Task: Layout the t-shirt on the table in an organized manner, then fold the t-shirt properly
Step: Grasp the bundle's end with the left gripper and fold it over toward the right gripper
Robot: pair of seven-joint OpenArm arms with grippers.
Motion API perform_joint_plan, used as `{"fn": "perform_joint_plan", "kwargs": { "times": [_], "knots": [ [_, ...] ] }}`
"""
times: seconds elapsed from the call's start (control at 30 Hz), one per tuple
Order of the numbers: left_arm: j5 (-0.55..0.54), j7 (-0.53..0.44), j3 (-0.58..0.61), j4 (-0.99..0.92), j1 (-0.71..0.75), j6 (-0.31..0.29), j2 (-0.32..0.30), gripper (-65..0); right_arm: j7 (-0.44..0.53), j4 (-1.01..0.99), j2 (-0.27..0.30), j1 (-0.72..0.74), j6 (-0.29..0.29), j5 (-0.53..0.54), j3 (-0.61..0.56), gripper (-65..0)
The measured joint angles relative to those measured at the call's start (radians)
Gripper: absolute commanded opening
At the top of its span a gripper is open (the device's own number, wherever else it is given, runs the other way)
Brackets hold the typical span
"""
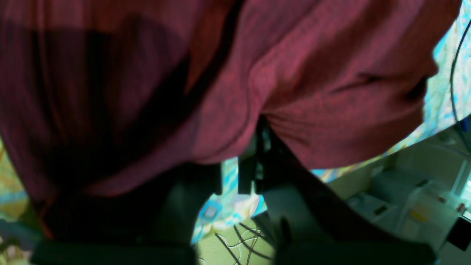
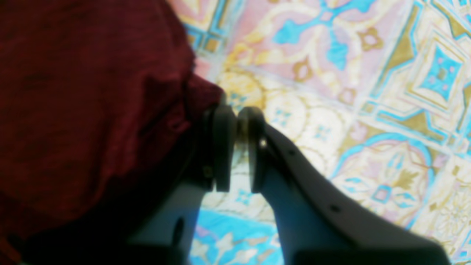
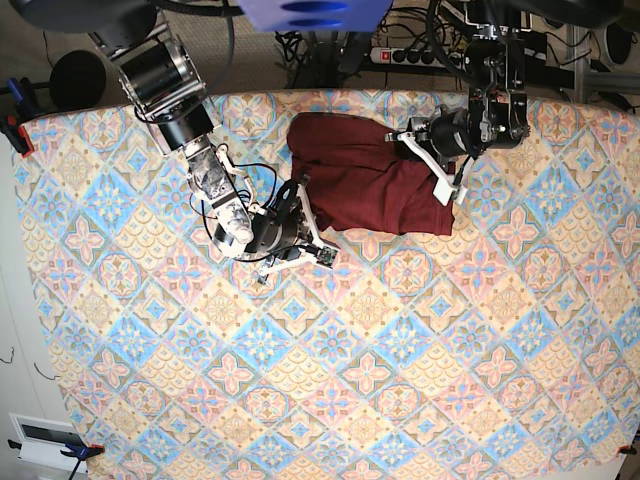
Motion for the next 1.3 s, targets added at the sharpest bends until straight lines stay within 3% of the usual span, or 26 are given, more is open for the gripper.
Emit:
{"fn": "perform_joint_plan", "kwargs": {
  "times": [0.23, 0.57, 0.77, 0.87, 0.97, 1.1, 1.2, 1.3],
  "knots": [
    [-0.004, -0.01, 0.009, -0.093, -0.107, -0.006, 0.004, -65.0, -0.017, 0.143, 0.085, -0.087, 0.008, 0.011, -0.005, -56.8],
    [0.032, -0.02, 0.144, -0.21, -0.291, 0.005, -0.008, -65.0, -0.063, 0.31, 0.167, -0.183, 0.008, 0.01, 0.002, -56.8],
    [0.055, -0.03, 0.196, -0.248, -0.38, 0.012, 0.002, -65.0, -0.079, 0.38, 0.167, -0.209, 0.012, 0.011, 0.003, -56.8],
    [0.041, -0.025, 0.201, -0.23, -0.37, 0.012, -0.047, -65.0, -0.076, 0.391, 0.167, -0.207, 0.011, 0.011, 0.009, -56.9],
    [0.049, -0.029, 0.17, -0.2, -0.343, 0.011, -0.09, -65.0, -0.073, 0.395, 0.162, -0.211, 0.015, 0.016, 0.079, -56.9],
    [0.042, -0.026, 0.047, -0.2, -0.314, 0.011, -0.1, -65.0, -0.077, 0.395, 0.167, -0.202, 0.008, 0.007, 0.153, -56.9],
    [0.043, -0.024, -0.048, -0.199, -0.314, 0.013, -0.106, -65.0, -0.083, 0.395, 0.168, -0.206, 0.011, 0.007, 0.165, -56.9],
    [0.055, -0.03, -0.06, -0.19, -0.319, 0.019, -0.111, -65.0, -0.077, 0.395, 0.158, -0.205, 0.011, 0.011, 0.162, -56.9]
  ]
}}
